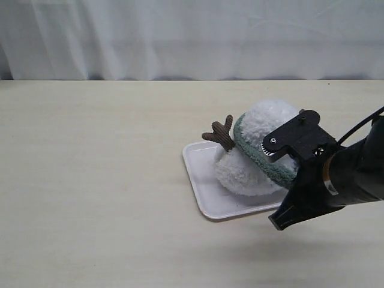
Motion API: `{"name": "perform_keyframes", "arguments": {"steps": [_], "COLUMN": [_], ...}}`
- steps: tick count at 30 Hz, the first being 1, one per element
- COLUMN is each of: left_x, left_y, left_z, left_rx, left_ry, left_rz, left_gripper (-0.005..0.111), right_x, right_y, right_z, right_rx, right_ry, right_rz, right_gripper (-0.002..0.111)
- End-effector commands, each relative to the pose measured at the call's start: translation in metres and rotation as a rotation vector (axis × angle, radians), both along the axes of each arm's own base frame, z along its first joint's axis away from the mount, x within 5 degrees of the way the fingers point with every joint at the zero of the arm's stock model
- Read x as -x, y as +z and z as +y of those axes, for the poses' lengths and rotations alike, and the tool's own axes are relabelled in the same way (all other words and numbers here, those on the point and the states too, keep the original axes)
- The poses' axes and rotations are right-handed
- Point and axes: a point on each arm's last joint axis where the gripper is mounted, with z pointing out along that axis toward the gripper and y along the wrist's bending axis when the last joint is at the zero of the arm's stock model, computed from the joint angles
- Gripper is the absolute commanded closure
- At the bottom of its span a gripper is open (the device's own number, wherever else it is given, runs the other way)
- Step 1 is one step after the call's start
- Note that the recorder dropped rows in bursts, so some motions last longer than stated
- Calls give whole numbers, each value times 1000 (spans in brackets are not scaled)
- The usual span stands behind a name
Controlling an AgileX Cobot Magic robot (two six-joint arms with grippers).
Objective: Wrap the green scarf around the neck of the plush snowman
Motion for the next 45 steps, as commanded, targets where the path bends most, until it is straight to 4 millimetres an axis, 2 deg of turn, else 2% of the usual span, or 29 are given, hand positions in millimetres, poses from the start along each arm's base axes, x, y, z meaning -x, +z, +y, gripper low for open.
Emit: {"name": "perform_keyframes", "arguments": {"steps": [1, 12, 19, 29, 31, 34, 36, 37, 40, 45], "left_x": [0, 0, 0, 0, 0, 0, 0, 0, 0, 0], "left_y": [0, 0, 0, 0, 0, 0, 0, 0, 0, 0], "left_z": [-1, -1, -1, -1, -1, -1, -1, -1, -1, -1], "left_rx": [3, 3, 3, 3, 3, 3, 3, 3, 3, 3], "left_ry": [-10, -10, -10, -10, -10, -10, -10, -10, -10, -10], "left_rz": [-10, -10, -10, -10, -10, -10, -10, -10, -10, -10], "left_gripper": [107, 107, 107, 107, 107, 107, 107, 107, 107, 107], "right_x": [0, -11, -14, -14, -14, -13, -10, -7, 1, 12], "right_y": [-6, -42, -53, -53, -53, -53, -53, -53, -41, -9], "right_z": [-4, -3, -3, -3, -2, -3, -6, -6, -4, -7], "right_rx": [42, 153, 178, 177, 160, 164, 190, 190, 116, 2], "right_ry": [-44, -112, -118, -120, -143, -163, -188, -200, -195, -192], "right_rz": [7, 84, 98, 99, 97, 106, 141, 164, 198, 136], "right_gripper": [104, 104, 104, 104, 94, 60, 47, 45, 46, 63]}}
